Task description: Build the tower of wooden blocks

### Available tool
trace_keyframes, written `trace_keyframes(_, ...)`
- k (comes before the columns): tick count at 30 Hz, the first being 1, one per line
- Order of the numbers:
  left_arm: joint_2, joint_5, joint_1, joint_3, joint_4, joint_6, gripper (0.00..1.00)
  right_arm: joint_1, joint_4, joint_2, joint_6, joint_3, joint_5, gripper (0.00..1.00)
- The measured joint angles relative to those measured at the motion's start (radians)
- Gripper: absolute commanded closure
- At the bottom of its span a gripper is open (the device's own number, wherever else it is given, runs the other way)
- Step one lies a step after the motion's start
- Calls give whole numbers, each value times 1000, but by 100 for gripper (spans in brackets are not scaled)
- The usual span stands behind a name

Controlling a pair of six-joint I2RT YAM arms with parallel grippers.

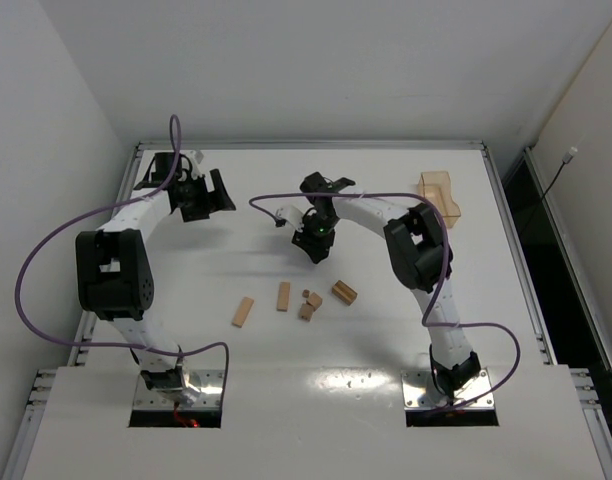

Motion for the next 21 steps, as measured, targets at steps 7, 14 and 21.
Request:
trace_keyframes(7, 0, 8, 0, 0, 0, 0, 18, 0, -3, 4, 3, 9, 5, 60)
trace_keyframes(14, 0, 9, 0, 0, 0, 0, 18, -3, -3, 16, 9, 29, 7, 59)
trace_keyframes(21, 8, 14, 0, 7, 3, 0, 18, -11, -3, 19, 23, 34, 14, 63)
